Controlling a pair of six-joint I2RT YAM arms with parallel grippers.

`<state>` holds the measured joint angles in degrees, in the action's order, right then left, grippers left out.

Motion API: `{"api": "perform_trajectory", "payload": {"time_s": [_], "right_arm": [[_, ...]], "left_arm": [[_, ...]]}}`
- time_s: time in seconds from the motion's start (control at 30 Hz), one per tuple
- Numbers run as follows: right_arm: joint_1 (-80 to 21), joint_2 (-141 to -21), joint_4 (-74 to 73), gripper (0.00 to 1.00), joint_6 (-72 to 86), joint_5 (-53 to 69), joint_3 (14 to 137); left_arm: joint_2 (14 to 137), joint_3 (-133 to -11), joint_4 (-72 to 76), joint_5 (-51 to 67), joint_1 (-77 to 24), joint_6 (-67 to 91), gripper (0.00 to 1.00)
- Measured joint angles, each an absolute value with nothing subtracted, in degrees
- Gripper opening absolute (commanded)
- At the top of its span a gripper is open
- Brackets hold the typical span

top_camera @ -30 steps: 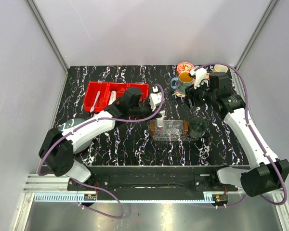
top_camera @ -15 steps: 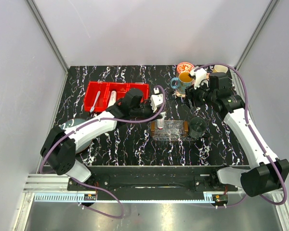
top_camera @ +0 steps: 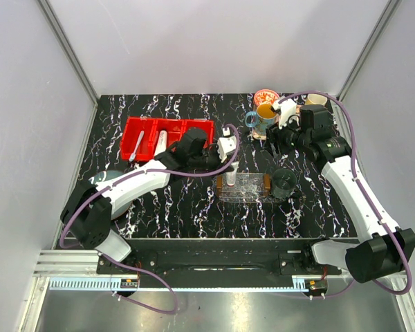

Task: Prepare toiletry sets of a toothbrush and toothpaste on the tray

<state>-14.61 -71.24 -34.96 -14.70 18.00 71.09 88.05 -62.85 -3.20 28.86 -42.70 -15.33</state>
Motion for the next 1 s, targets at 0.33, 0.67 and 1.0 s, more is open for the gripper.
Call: {"api": "perform_trajectory", "payload": {"time_s": [0.33,0.67,1.0], "right_arm": [[-14.6,-71.2,-35.0,0.62,-14.7,18.0,71.0],[-14.6,-71.2,-35.0,0.61,-14.7,18.0,71.0],[-14.6,-71.2,-35.0,0.62,-14.7,18.0,71.0]], "left_arm": [[88.4,-62.4,-2.9,28.8,-42.7,-15.8,0.0],[88.4,-61.5,-2.8,28.6,-42.7,-16.3,0.0],[89.8,-61.3,-2.5,28.6,-42.7,-16.4,0.0]]}}
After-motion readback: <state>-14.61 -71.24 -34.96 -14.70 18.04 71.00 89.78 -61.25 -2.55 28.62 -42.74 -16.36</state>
